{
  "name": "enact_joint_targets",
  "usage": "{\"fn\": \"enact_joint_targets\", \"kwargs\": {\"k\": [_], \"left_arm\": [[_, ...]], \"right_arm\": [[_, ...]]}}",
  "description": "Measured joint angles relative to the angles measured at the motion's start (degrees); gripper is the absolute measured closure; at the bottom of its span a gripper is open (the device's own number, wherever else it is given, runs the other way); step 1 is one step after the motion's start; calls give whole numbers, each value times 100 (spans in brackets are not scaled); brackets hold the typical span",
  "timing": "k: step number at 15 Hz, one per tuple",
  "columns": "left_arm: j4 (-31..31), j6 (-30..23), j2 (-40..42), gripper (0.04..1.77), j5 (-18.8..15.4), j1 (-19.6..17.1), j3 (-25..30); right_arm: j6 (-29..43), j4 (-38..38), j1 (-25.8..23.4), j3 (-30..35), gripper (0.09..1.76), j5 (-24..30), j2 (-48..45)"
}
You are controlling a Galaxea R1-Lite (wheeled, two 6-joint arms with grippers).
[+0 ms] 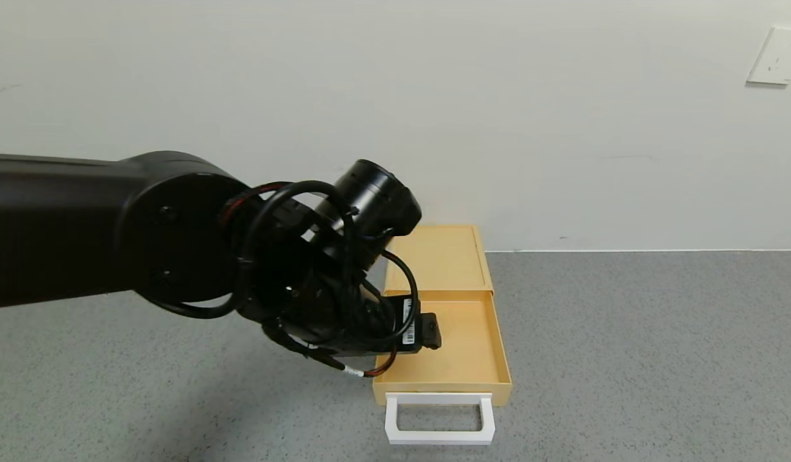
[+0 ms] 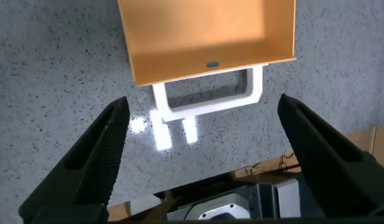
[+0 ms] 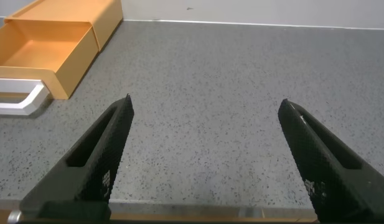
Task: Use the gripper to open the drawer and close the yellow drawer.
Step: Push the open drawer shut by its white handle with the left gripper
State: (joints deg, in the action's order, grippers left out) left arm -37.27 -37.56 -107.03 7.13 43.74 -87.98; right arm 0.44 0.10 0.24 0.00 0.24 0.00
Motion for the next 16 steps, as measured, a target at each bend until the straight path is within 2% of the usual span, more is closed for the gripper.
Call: {"fn": "enact_joint_targets", "kwargs": {"k": [5,10,16], "left_arm": [[-187,-723,-521,9,439,499,-146],[-269,-1202,-862,9,483,789,-105],[-217,-1384,-1074,9,496,1089,254]], "right_arm": [[0,1,0,0,14,0,0],[-2,1,0,0,14,-2,0],[0,1,0,0,14,-2,0]]}}
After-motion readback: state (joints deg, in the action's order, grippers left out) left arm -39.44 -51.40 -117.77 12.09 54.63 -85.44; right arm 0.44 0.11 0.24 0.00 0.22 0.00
